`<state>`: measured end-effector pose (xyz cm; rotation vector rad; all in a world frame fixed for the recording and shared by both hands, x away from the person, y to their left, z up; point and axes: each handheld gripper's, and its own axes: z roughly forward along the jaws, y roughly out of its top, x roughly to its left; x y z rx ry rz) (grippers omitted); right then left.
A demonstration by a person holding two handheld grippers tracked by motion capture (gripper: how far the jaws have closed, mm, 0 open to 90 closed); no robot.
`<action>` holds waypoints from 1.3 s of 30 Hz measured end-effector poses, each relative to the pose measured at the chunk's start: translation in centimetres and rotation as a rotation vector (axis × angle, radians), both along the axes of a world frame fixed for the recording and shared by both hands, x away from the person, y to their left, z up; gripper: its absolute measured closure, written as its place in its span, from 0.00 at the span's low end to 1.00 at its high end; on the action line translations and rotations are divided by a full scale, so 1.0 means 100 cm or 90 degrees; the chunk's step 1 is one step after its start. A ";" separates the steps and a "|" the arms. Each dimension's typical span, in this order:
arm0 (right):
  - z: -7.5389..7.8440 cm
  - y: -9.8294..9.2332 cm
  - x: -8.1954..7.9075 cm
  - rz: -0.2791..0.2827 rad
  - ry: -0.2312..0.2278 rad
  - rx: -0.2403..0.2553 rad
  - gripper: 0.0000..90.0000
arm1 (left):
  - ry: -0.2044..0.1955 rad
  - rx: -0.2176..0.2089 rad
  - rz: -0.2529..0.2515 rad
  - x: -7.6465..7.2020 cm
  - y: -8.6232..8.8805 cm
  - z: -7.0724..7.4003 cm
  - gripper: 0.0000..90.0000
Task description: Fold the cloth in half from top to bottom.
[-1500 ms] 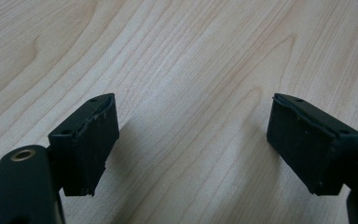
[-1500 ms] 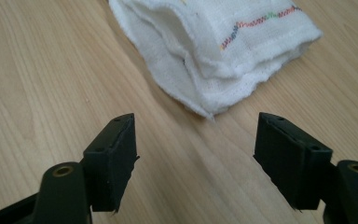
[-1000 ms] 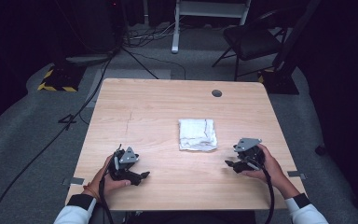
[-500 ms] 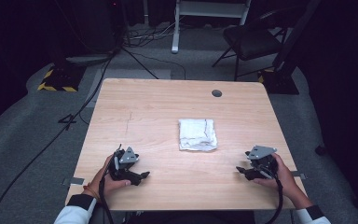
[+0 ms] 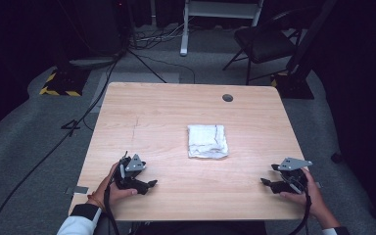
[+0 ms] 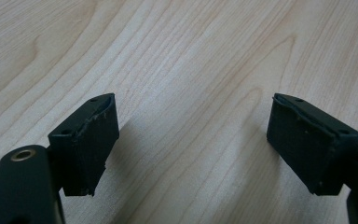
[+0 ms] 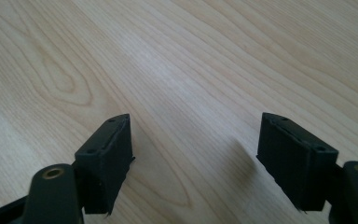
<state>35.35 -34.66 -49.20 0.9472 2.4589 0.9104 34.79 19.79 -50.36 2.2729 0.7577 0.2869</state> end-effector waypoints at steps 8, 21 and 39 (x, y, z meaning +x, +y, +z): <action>-0.011 -0.029 -0.007 -0.065 -0.002 0.080 0.23 | 0.000 0.000 0.000 0.000 0.000 0.000 0.19; -0.011 -0.029 -0.007 -0.073 -0.006 0.078 0.22 | 0.000 0.000 0.000 0.000 0.000 0.000 0.19; -0.012 -0.029 -0.006 -0.077 -0.004 0.078 0.21 | 0.000 0.000 -0.001 0.000 0.000 0.000 0.19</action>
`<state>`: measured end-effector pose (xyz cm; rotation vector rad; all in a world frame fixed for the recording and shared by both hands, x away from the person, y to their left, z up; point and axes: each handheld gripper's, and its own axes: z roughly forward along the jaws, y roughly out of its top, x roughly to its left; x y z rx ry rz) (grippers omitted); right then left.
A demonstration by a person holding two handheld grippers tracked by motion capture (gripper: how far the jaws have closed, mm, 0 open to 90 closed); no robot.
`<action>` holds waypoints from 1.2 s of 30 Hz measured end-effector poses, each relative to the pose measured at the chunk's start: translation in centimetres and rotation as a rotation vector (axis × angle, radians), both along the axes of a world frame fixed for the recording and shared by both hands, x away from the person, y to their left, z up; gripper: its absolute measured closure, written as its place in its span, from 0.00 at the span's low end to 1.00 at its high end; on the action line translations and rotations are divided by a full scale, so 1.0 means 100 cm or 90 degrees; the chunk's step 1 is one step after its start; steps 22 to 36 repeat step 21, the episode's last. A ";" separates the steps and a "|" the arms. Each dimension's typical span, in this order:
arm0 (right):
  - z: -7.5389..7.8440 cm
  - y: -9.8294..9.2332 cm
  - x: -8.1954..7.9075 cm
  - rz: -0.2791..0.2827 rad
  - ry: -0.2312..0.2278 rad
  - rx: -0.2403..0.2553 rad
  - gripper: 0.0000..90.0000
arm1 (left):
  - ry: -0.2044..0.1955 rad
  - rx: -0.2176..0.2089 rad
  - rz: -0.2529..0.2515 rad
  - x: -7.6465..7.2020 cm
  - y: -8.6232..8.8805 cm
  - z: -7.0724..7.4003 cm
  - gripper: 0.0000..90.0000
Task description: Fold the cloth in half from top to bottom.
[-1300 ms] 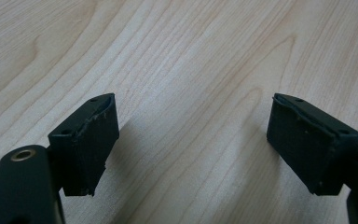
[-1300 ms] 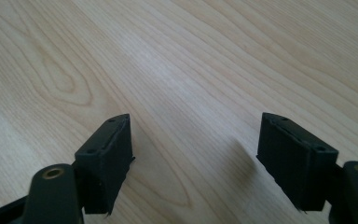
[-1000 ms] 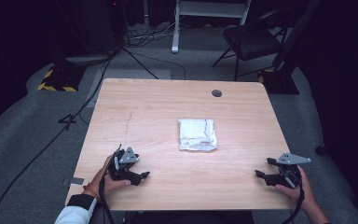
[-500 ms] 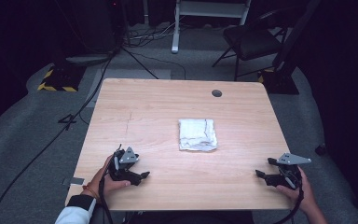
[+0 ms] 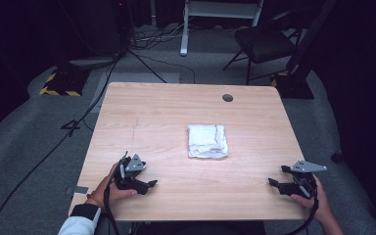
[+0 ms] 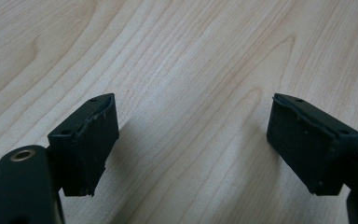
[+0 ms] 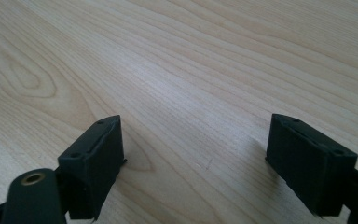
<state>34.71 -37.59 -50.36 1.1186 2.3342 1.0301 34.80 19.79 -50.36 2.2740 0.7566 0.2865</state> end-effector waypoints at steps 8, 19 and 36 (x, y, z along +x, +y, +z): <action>0.000 0.000 0.000 0.000 0.000 -0.001 0.21 | 0.000 0.000 0.000 0.000 0.000 0.000 0.19; 0.000 0.000 0.000 0.000 0.000 0.000 0.21 | 0.000 0.000 -0.001 0.000 0.000 0.000 0.19; 0.000 0.000 0.000 0.000 0.000 0.000 0.21 | 0.001 0.000 0.007 0.001 0.001 0.000 0.18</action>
